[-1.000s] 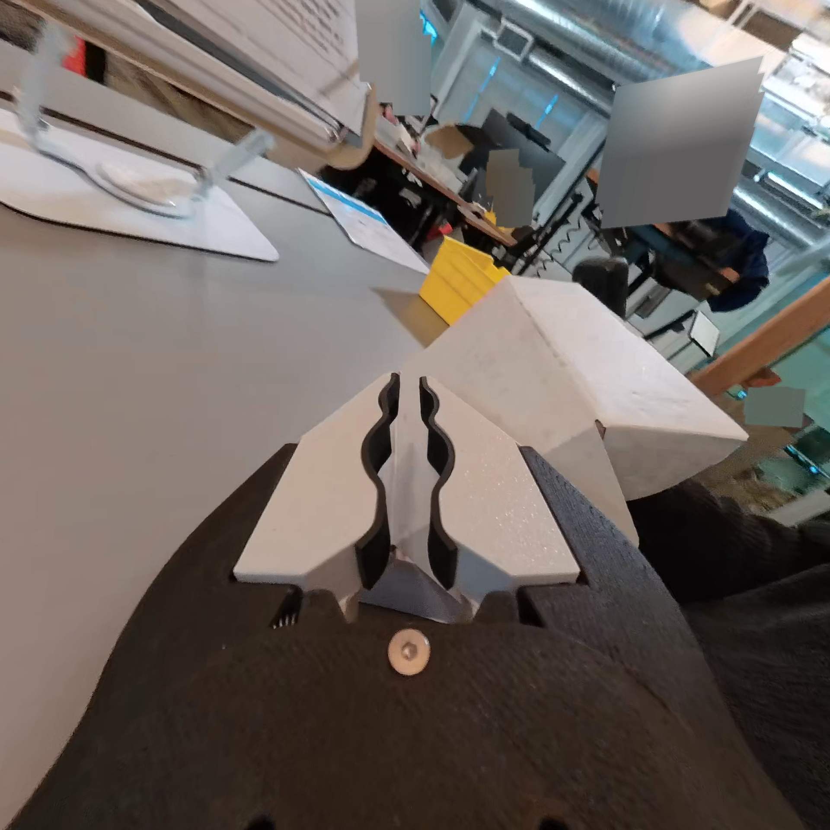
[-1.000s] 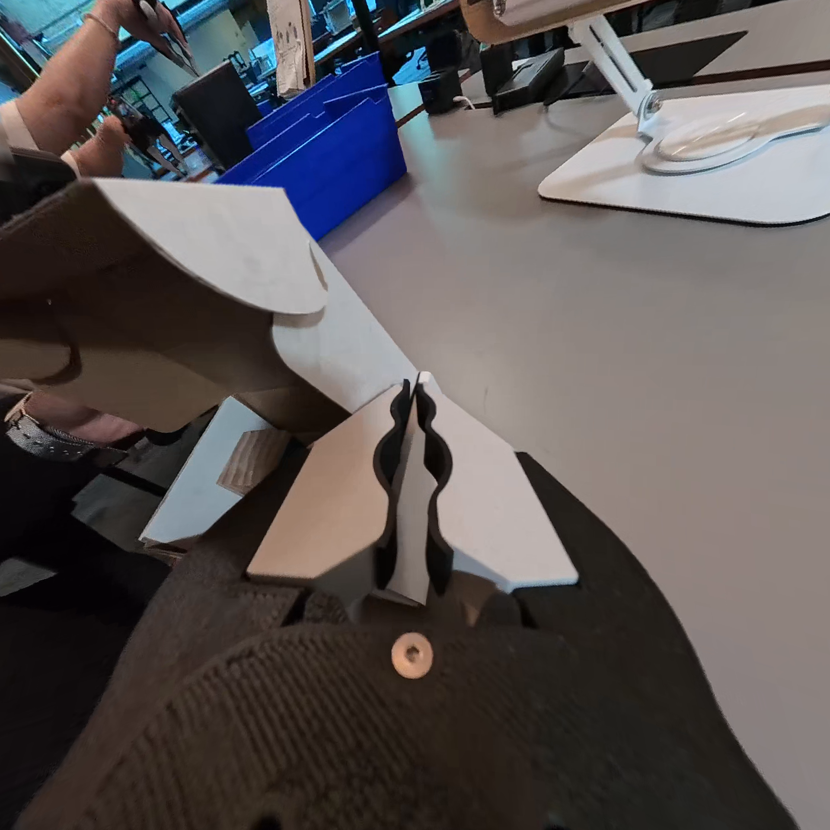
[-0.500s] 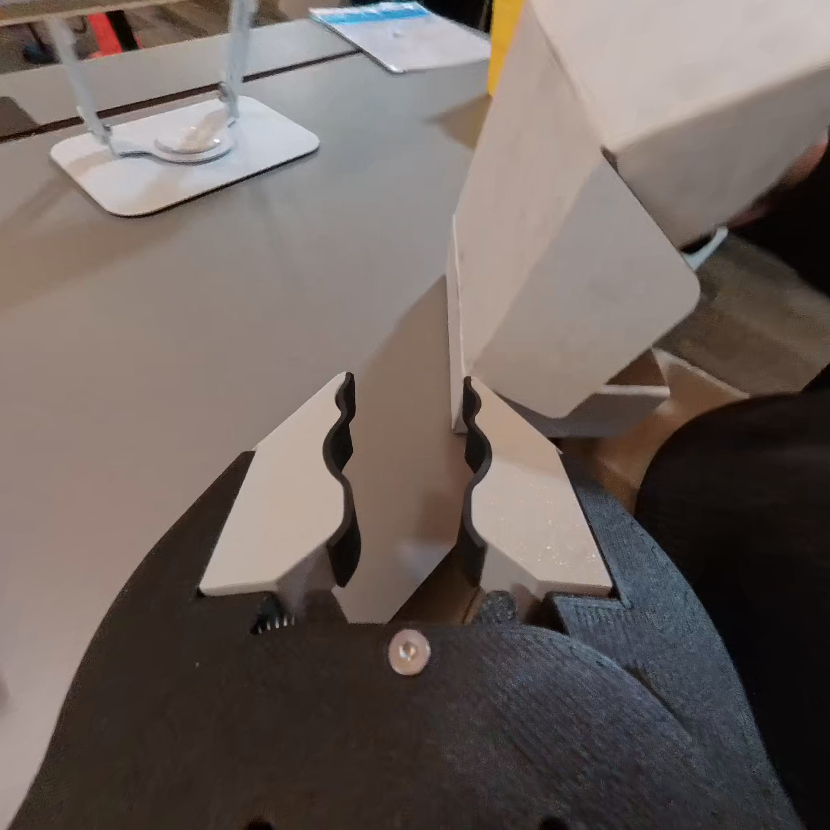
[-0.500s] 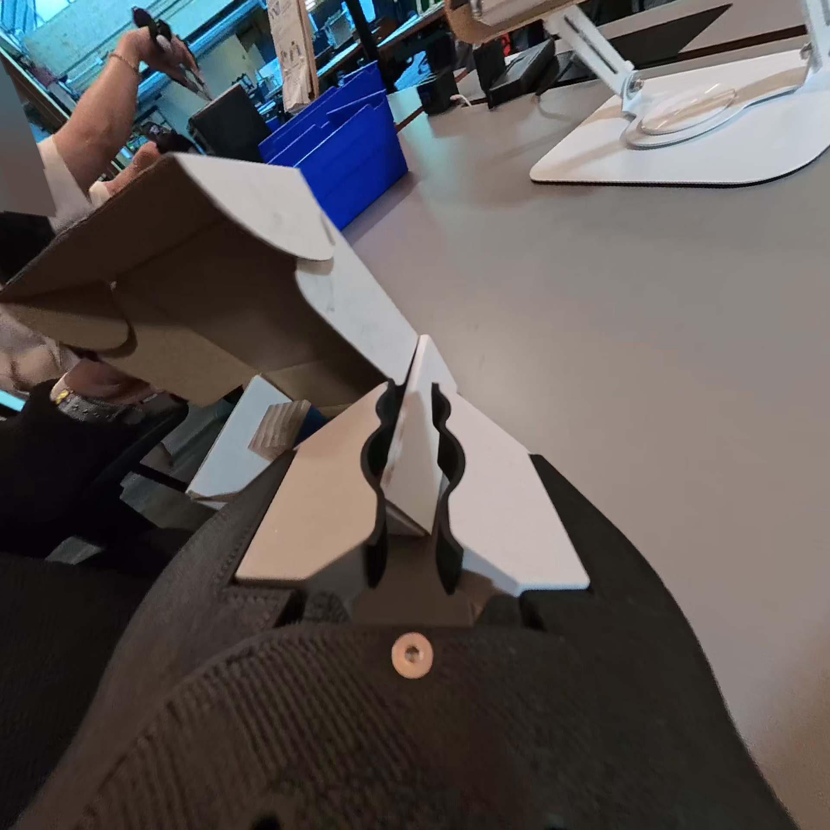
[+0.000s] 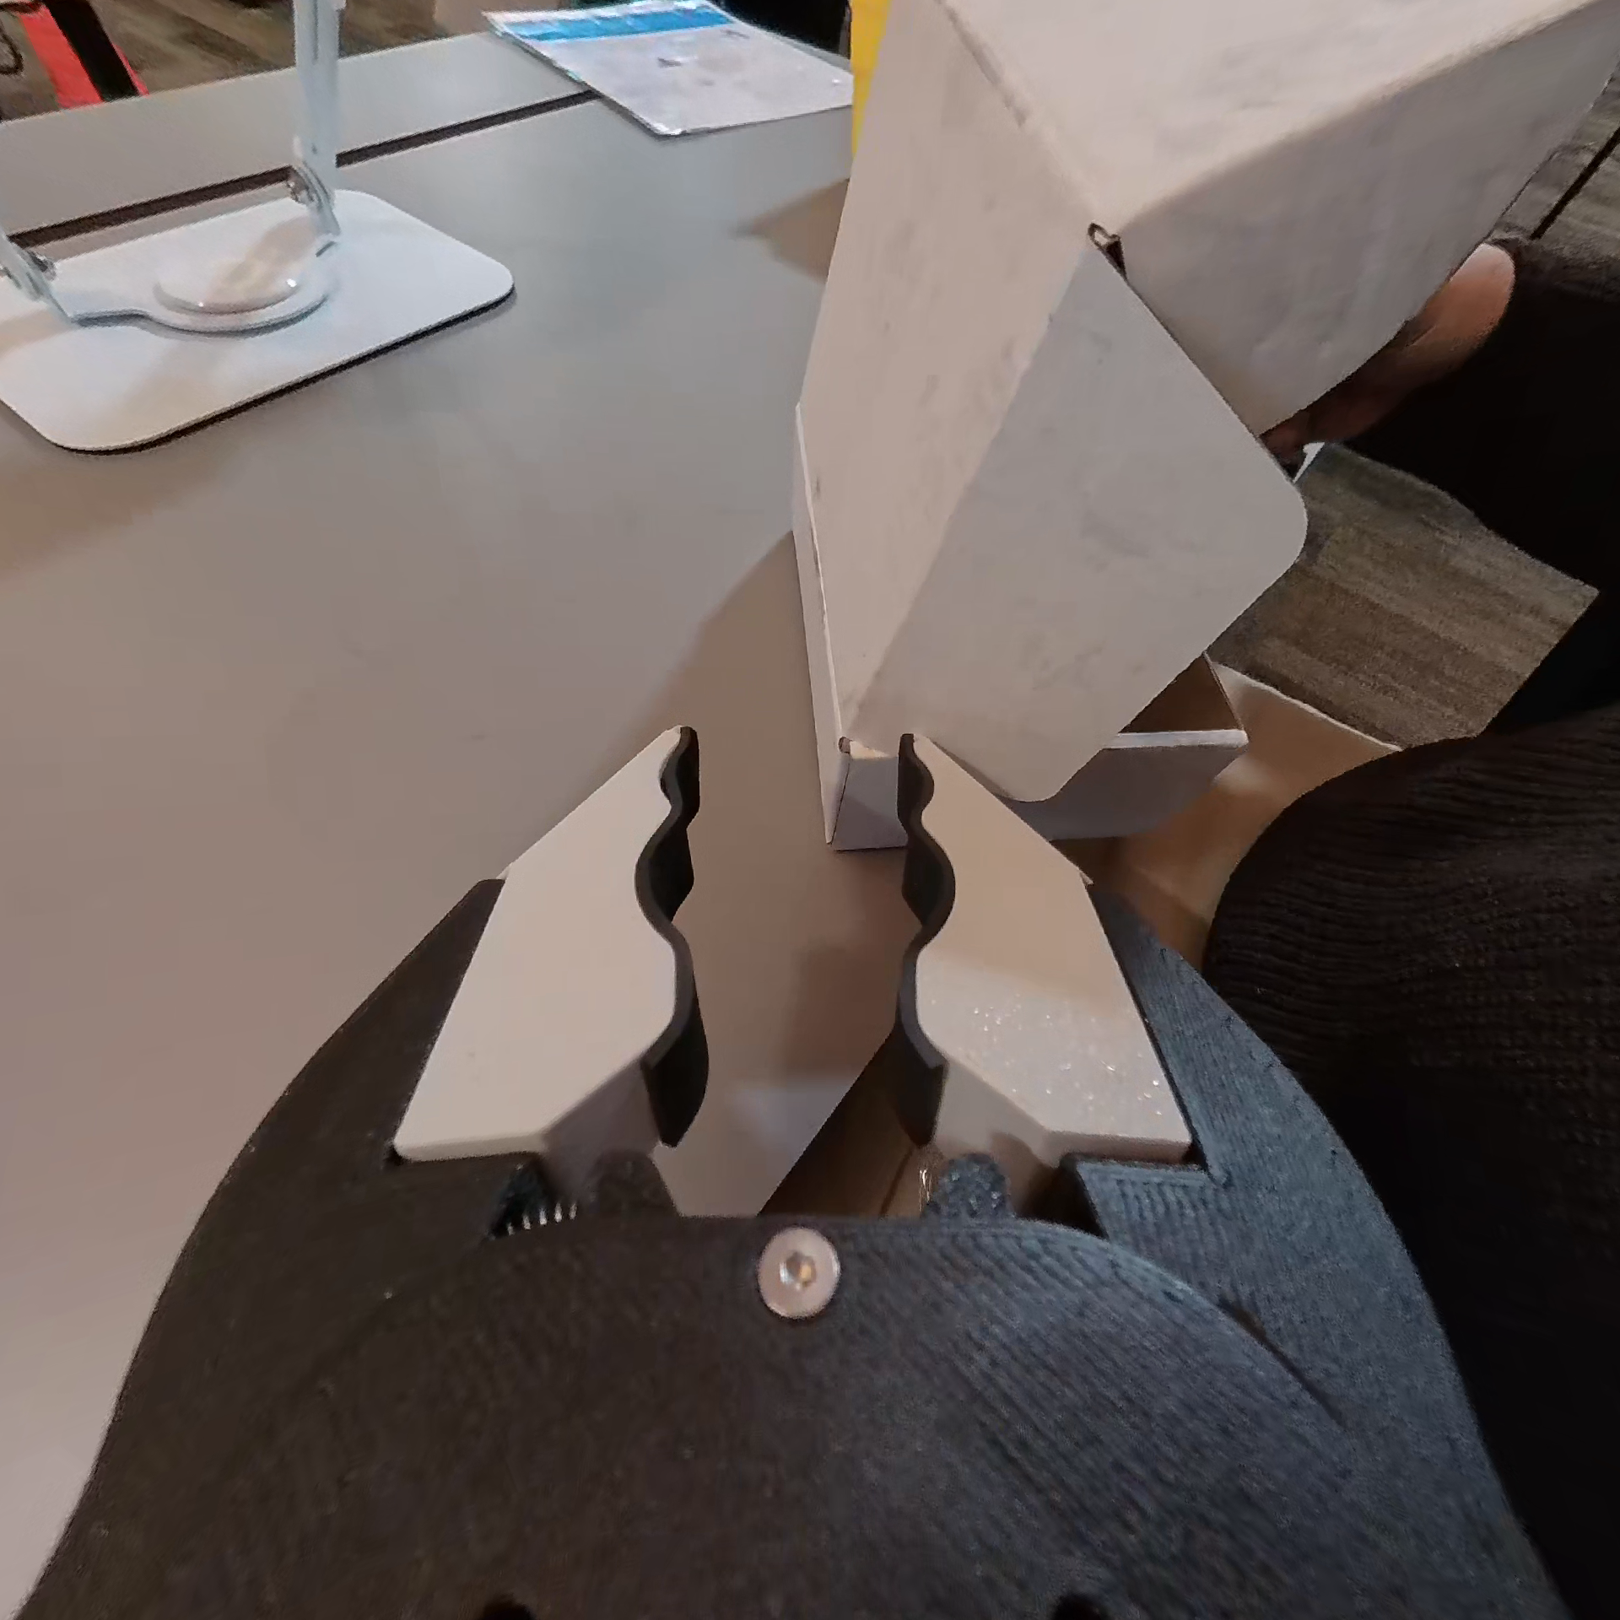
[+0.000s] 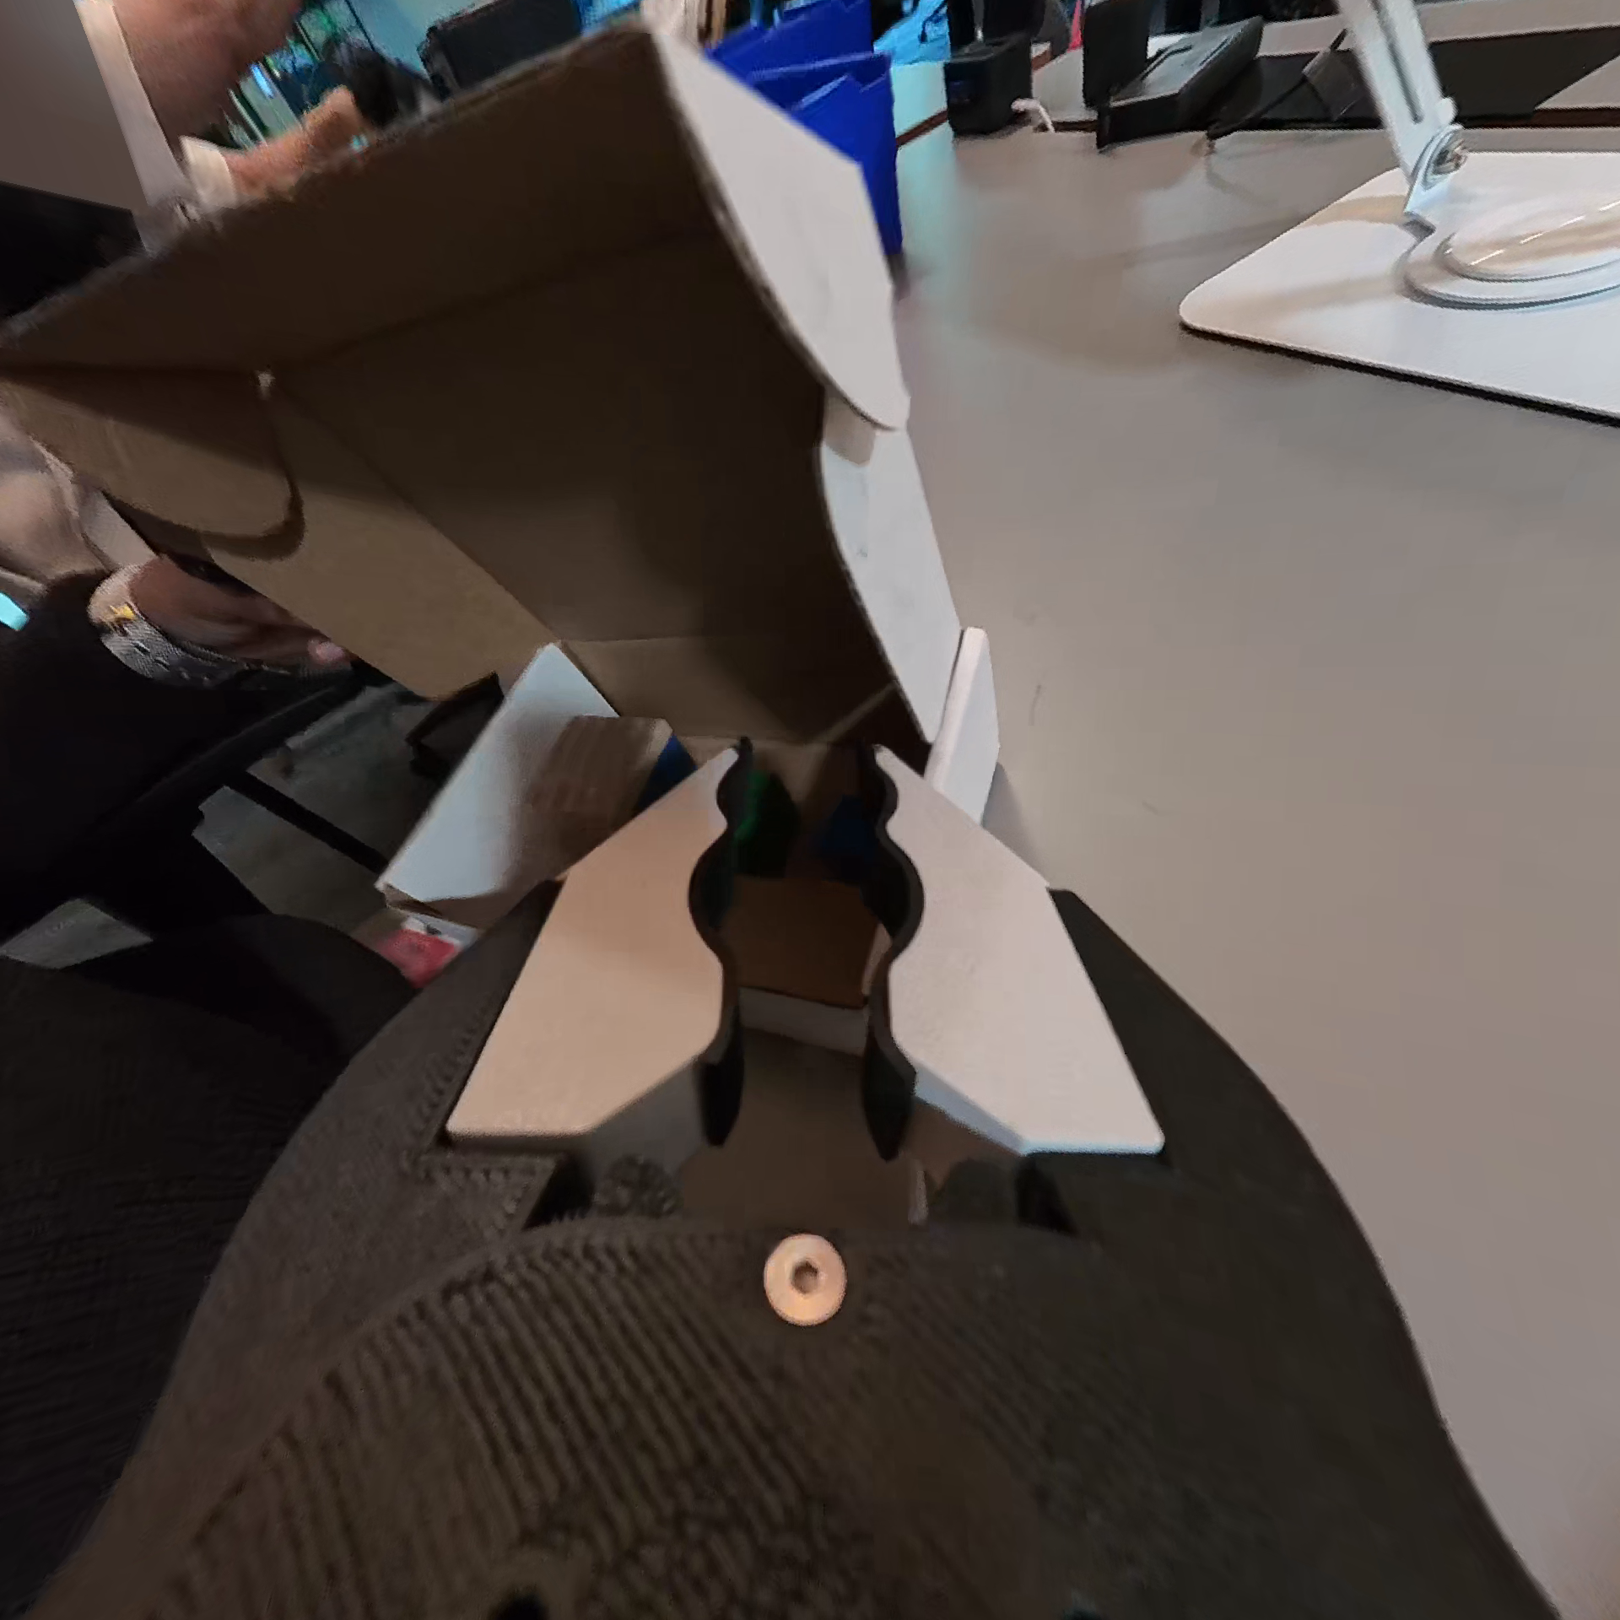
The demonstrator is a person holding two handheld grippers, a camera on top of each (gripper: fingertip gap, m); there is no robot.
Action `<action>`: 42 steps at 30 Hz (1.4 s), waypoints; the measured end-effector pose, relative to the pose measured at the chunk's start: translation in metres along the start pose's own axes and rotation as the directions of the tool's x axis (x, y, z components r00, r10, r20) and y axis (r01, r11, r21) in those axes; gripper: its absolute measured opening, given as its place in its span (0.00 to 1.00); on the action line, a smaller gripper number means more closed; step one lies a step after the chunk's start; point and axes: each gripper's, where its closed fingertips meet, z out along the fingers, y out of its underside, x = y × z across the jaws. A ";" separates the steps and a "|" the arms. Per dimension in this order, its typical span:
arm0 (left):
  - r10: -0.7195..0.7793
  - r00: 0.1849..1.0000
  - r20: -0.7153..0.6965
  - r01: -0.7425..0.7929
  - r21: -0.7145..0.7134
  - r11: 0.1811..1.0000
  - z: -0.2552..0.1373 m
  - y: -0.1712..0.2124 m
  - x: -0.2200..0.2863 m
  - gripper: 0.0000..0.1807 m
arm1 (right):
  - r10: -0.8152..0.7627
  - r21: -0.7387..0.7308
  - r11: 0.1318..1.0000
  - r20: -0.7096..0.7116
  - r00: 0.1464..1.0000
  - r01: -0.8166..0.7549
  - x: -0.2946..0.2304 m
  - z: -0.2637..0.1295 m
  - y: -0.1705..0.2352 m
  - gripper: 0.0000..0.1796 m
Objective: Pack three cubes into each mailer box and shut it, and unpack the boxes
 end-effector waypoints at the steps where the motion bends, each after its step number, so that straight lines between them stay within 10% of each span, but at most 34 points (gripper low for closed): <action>1: 0.003 1.000 0.004 -0.003 0.000 1.000 0.000 0.000 0.000 0.25 | -0.032 -0.022 0.999 -0.017 0.999 0.031 0.002 -0.001 0.003 0.13; 7: 0.006 1.000 0.011 -0.006 -0.006 1.000 0.001 0.002 -0.001 0.25 | -0.155 -0.058 0.987 -0.136 0.979 0.148 0.030 -0.025 0.003 0.14; 16: -0.001 1.000 0.014 0.001 -0.001 1.000 0.005 0.003 -0.003 0.25 | 0.062 -0.167 0.983 -0.057 0.996 -0.071 0.023 -0.014 0.029 0.22; 42: 0.128 0.990 -0.063 -0.129 -0.015 0.992 0.018 0.002 0.029 0.30 | -0.089 -0.172 0.984 -0.276 0.957 0.041 0.052 -0.011 0.025 0.04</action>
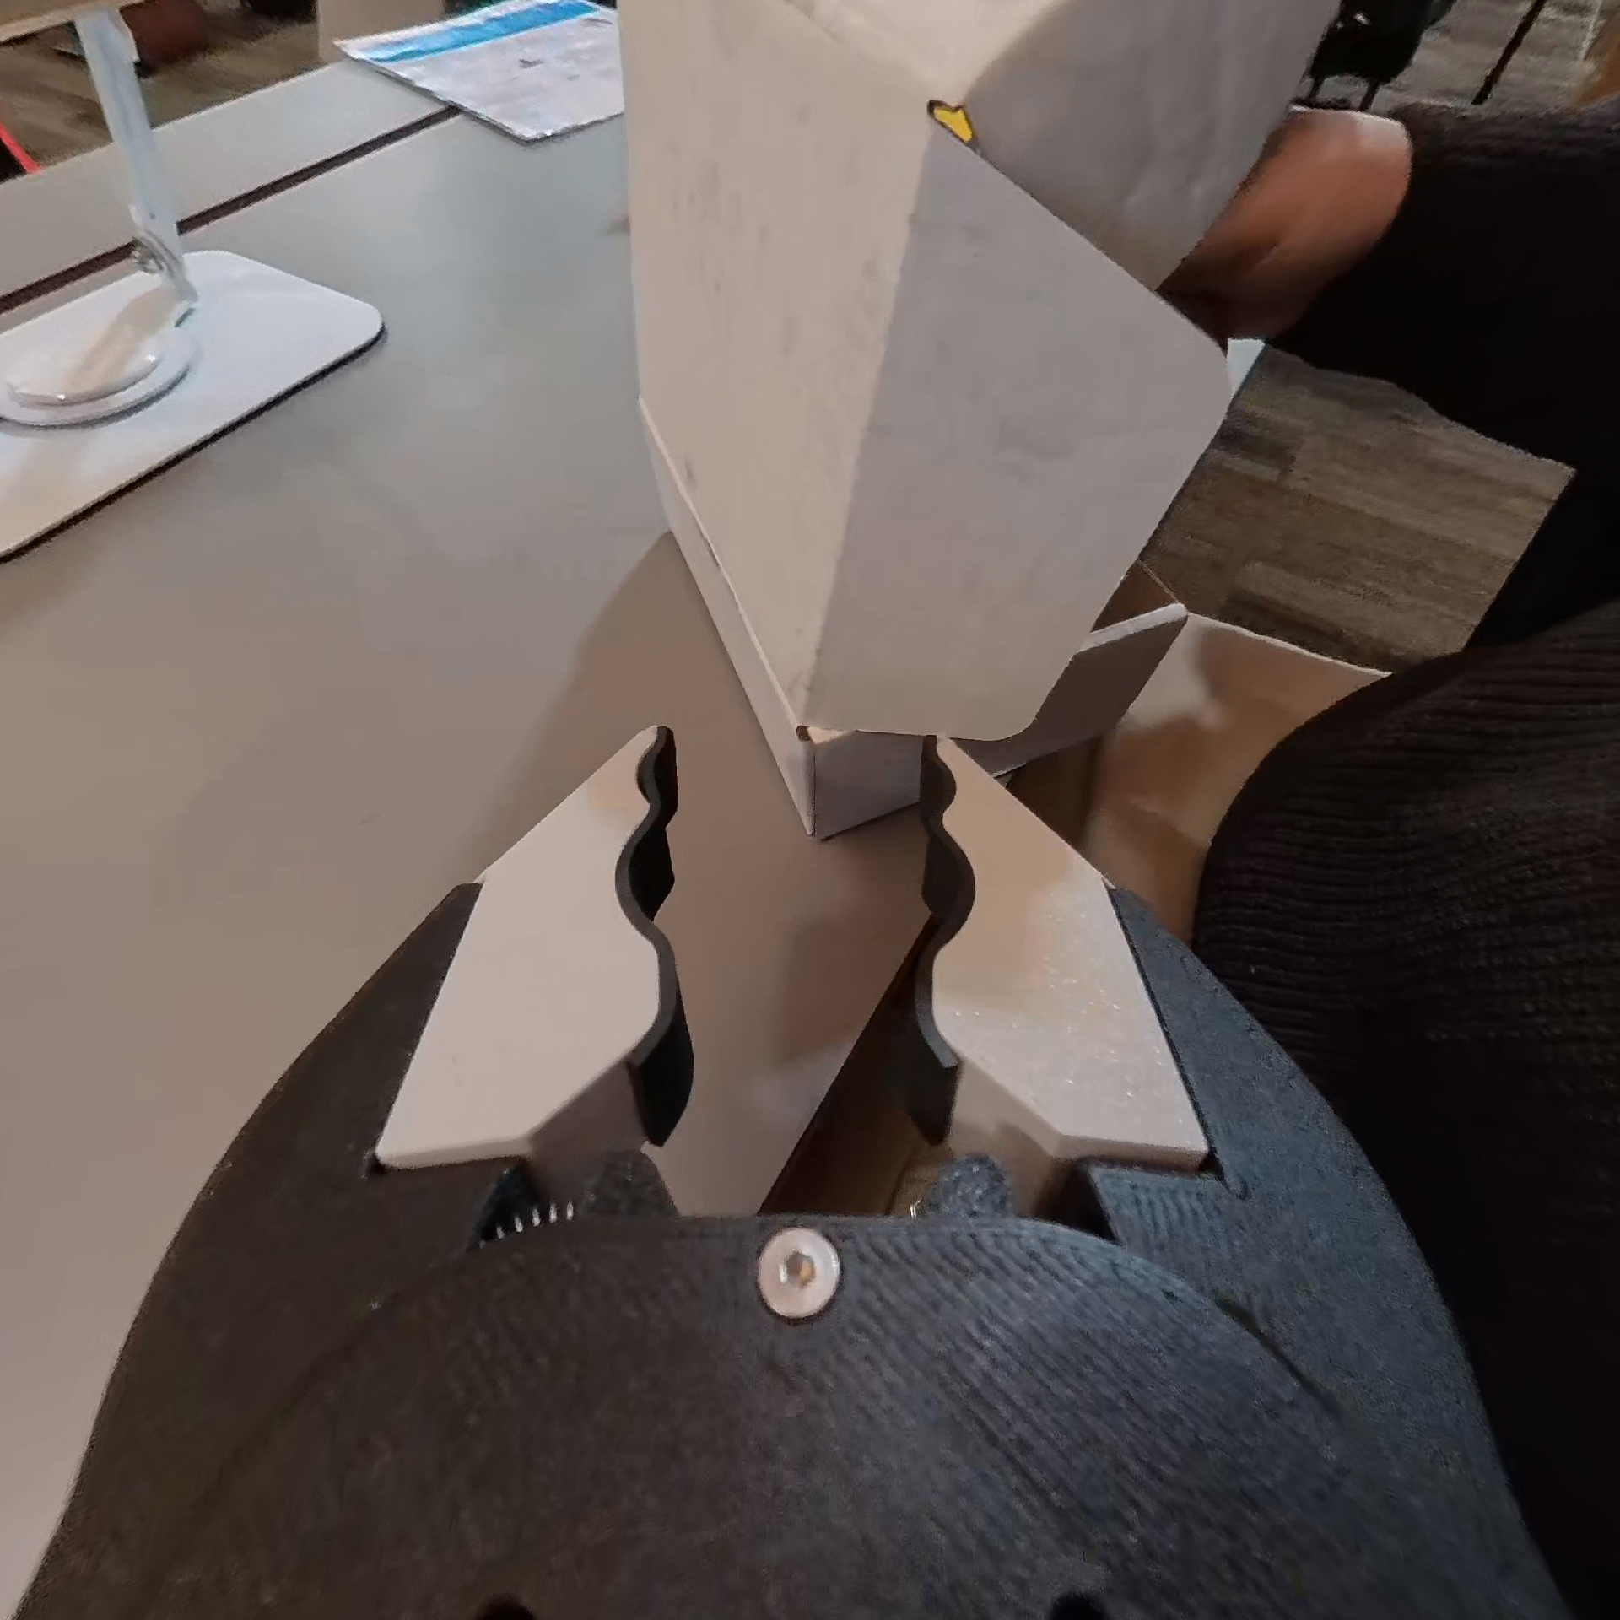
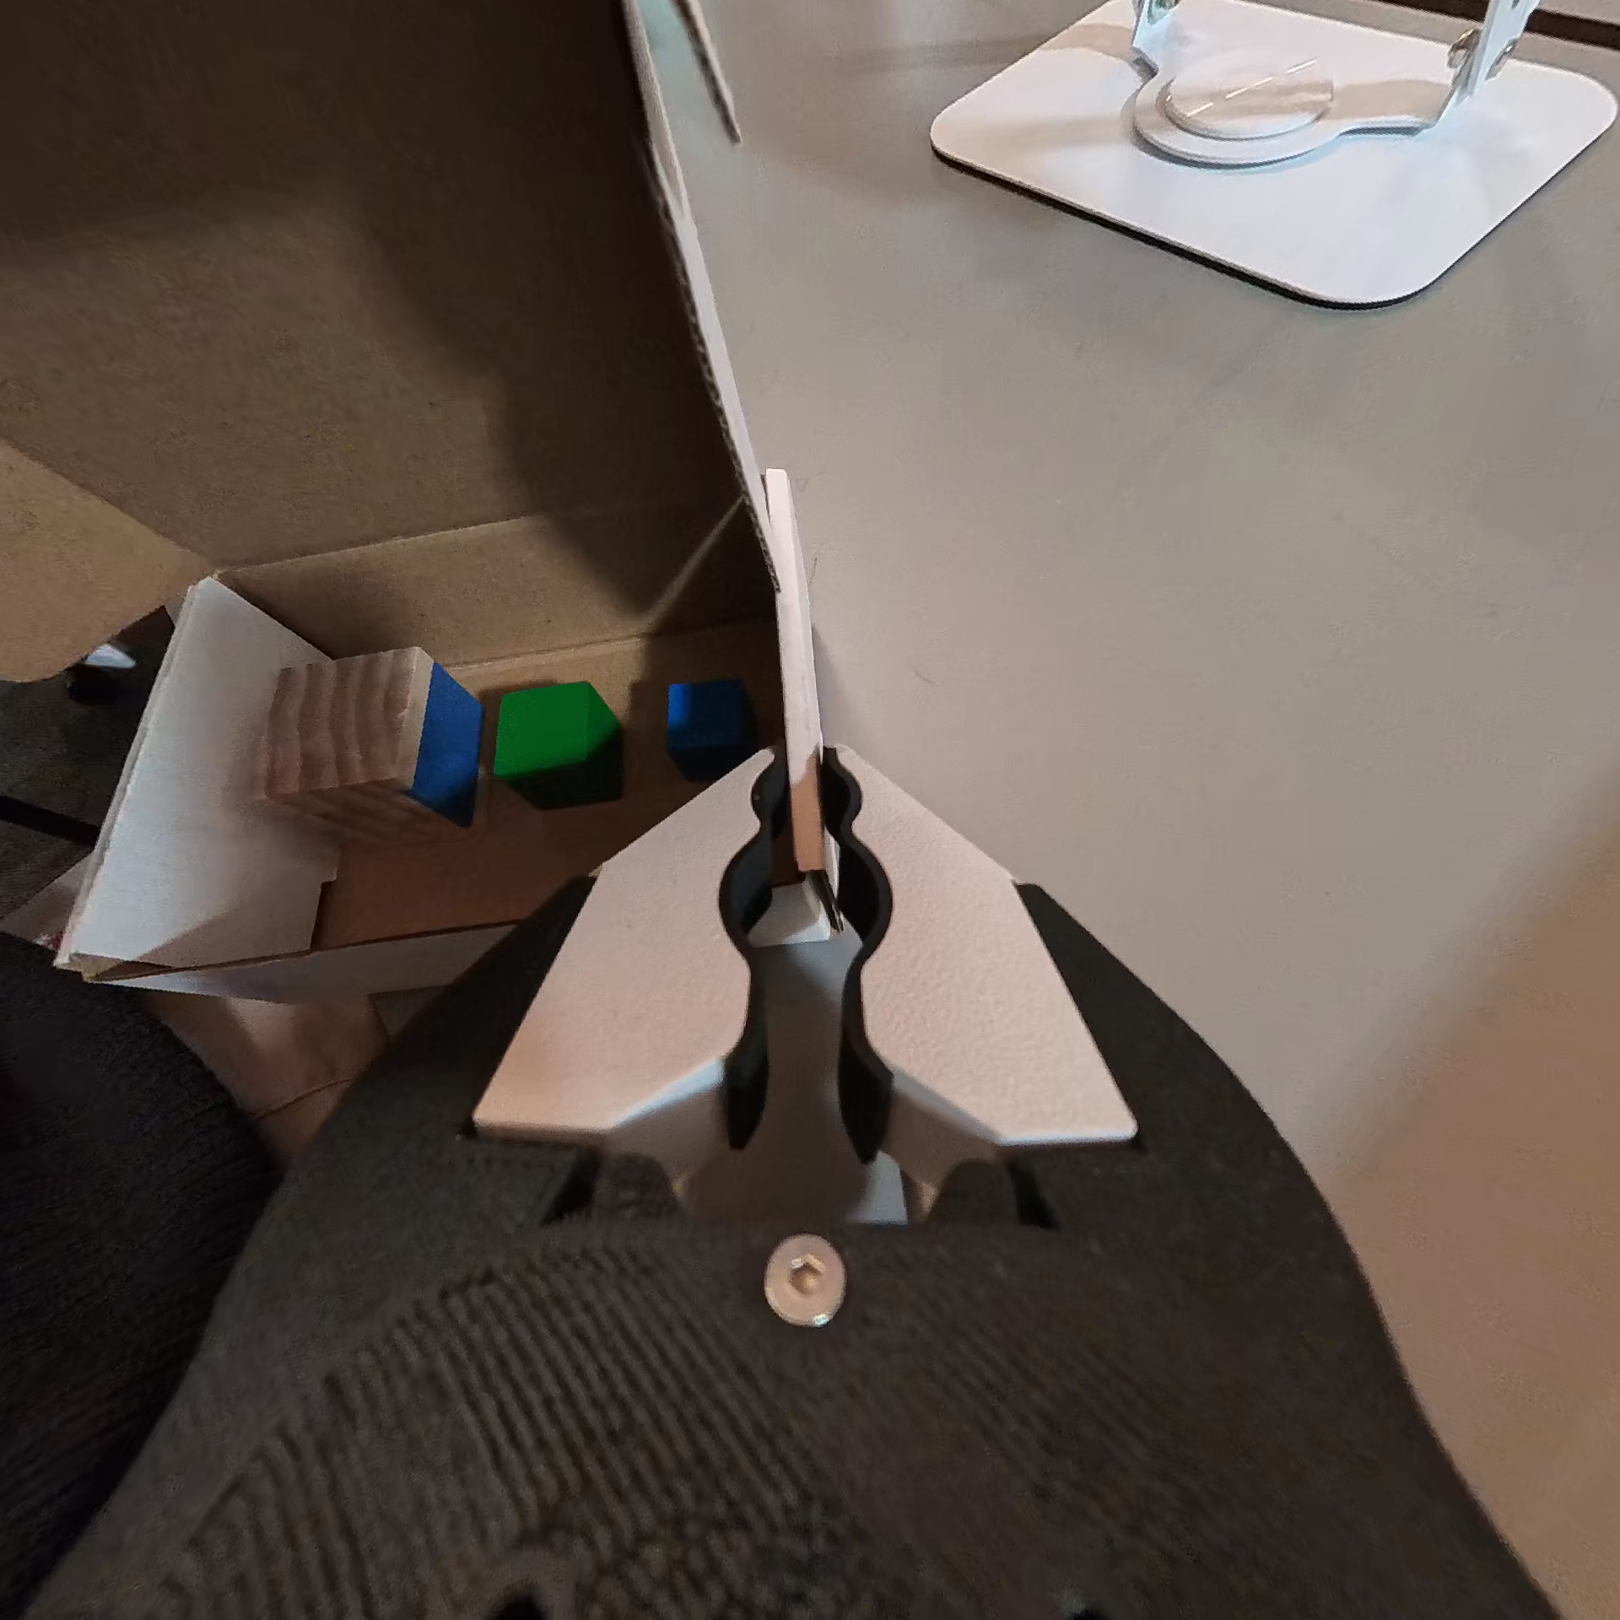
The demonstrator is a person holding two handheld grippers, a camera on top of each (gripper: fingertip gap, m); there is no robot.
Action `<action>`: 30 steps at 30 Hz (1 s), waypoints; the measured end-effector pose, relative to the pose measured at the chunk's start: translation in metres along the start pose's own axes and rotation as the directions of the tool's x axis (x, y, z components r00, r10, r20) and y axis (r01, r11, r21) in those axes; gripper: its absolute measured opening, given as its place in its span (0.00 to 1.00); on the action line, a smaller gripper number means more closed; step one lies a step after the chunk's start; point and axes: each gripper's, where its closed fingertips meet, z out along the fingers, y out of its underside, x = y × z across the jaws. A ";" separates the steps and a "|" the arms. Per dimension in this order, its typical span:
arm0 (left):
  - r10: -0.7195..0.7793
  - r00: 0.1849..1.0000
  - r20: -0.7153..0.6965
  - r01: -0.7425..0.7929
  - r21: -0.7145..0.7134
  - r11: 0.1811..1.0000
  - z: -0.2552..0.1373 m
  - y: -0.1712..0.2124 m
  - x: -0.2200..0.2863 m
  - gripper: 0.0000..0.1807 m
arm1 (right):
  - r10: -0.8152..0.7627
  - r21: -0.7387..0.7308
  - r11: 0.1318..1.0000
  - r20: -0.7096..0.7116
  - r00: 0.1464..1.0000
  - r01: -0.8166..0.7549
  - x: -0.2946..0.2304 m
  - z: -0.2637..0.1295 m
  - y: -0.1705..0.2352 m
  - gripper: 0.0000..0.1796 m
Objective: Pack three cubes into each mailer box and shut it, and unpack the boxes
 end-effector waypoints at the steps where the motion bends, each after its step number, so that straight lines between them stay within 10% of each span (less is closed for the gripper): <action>1: 0.003 1.000 0.002 -0.003 0.002 1.000 0.000 0.000 0.000 0.30 | -0.002 0.000 1.000 0.000 1.000 0.002 0.000 0.000 0.000 0.04; 30: -0.113 0.984 -0.139 0.136 0.164 0.977 -0.030 -0.024 0.000 0.22 | -0.028 -0.005 1.000 -0.006 1.000 0.028 -0.001 0.000 0.001 0.03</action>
